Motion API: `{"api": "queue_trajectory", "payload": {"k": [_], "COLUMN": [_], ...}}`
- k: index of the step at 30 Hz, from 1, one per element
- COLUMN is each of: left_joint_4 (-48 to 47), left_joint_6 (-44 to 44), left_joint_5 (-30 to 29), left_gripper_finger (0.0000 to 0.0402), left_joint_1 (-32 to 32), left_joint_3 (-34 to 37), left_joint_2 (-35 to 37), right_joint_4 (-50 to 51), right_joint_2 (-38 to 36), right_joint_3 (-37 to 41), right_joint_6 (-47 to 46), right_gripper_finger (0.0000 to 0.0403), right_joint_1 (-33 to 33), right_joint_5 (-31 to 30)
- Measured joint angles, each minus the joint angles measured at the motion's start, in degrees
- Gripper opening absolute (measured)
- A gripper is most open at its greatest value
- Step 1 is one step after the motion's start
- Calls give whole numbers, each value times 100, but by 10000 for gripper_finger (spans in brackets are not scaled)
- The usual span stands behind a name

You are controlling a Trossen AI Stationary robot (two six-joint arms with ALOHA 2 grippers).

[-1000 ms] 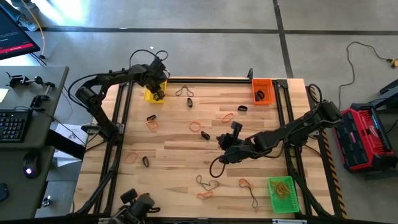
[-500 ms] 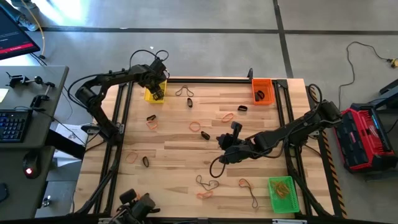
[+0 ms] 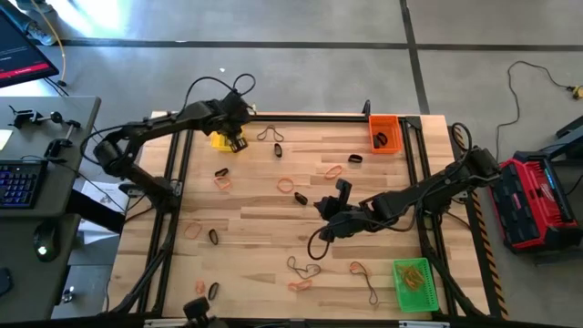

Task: Sort rubber bands into baskets
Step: Put the black rubber band into the orange bin

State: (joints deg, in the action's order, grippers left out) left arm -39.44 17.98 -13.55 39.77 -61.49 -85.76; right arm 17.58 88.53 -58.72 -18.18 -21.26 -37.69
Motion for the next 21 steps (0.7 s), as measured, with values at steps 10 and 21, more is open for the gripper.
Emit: {"api": "queue_trajectory", "payload": {"k": [10, 21], "left_joint_4": [1032, 179], "left_joint_6": [-387, -1634], "left_joint_5": [767, 537], "left_gripper_finger": [0, 0], "left_joint_1": [-1009, -2155], "left_joint_3": [875, 1392], "left_joint_2": [1013, 1692], "right_joint_4": [-595, -2564], "right_joint_2": [0, 0], "right_joint_3": [212, 1373], "right_joint_6": [385, 236], "right_gripper_finger": [0, 0], "right_joint_1": [120, 531], "right_joint_5": [186, 937]}}
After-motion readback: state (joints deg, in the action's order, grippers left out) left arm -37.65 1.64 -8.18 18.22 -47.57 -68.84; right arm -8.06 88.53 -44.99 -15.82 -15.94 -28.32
